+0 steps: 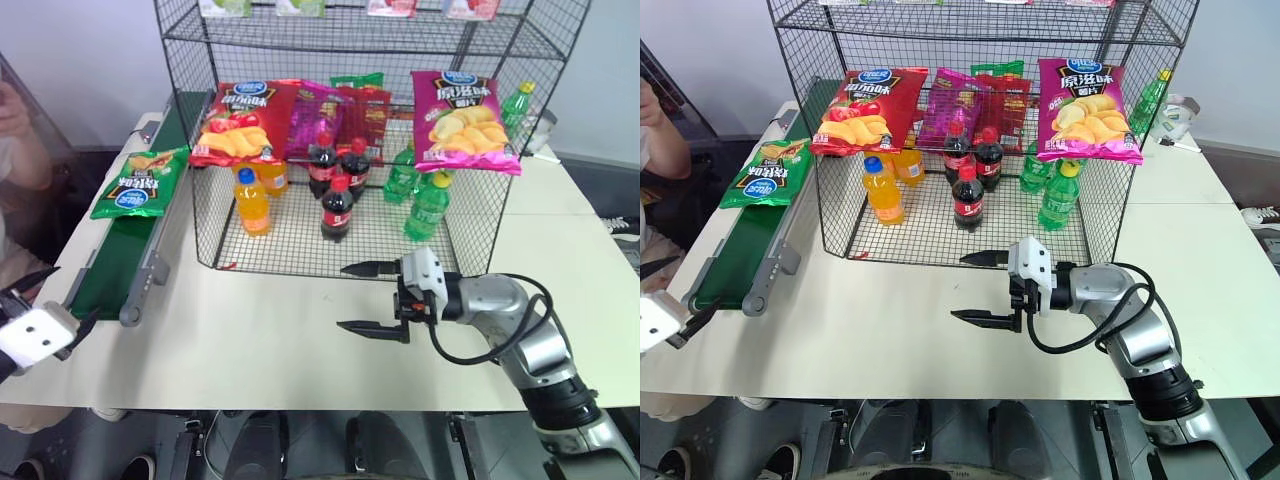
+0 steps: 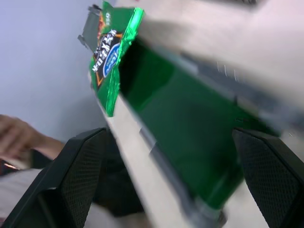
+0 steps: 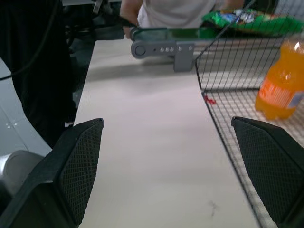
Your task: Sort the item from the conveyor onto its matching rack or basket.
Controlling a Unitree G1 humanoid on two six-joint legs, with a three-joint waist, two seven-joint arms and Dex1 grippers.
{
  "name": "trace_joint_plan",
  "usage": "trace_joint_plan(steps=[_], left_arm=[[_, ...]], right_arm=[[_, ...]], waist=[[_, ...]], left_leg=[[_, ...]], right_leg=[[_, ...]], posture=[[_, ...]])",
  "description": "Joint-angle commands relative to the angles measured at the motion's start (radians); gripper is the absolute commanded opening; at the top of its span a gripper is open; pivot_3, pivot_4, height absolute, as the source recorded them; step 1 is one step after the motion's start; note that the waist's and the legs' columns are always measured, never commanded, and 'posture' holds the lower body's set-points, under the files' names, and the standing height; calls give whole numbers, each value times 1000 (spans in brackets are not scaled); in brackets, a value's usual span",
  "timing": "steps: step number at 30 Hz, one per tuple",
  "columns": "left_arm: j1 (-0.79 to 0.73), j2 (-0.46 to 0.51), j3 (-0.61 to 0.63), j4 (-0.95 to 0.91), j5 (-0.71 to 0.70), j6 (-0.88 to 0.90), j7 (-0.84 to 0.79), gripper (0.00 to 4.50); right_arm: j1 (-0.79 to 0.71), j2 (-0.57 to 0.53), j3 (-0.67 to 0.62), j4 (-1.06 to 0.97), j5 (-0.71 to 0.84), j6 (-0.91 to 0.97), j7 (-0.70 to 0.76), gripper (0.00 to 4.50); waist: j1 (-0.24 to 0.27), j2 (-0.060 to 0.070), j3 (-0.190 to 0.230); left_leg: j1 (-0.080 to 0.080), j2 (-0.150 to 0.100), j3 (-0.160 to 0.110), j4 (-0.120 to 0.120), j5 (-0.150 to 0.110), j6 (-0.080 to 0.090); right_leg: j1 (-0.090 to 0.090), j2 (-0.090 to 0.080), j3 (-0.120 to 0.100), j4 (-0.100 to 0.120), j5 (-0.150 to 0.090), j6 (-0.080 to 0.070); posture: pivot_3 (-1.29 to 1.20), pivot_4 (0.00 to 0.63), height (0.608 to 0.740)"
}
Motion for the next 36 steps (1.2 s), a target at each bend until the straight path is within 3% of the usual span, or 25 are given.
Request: trace_joint_plan(steps=[1,11,26,36], left_arm=[[6,24,51,51,84,-82,100,4500],[-77,43,-29,171,156,-122,238,4500],[-247,74,-229,329,182,-150,305,4500],[-306,89,-297,386,195,-159,345,4500]], right_arm=[[-18,24,9,10,-5,-47,17,4482],[-11,27,23,42,-33,-96,45,4482],[9,11,8,26,-57,-110,14,4482],[15,7,8,25,-70,-124,-3,4482]], waist=[[1,0,0],[-2,0,0],[-1,-1,0],[0,-1,0]], left_leg=[[0,0,0,0,0,0],[0,0,0,0,0,0],[0,0,0,0,0,0],[0,0,1,1,0,0]], right_leg=[[0,0,0,0,0,0],[0,0,-1,0,0,0],[-1,0,-1,2,0,1],[-1,0,-2,4,0,1]], posture=[[0,150,739],[0,150,739],[0,150,739],[0,150,739]])
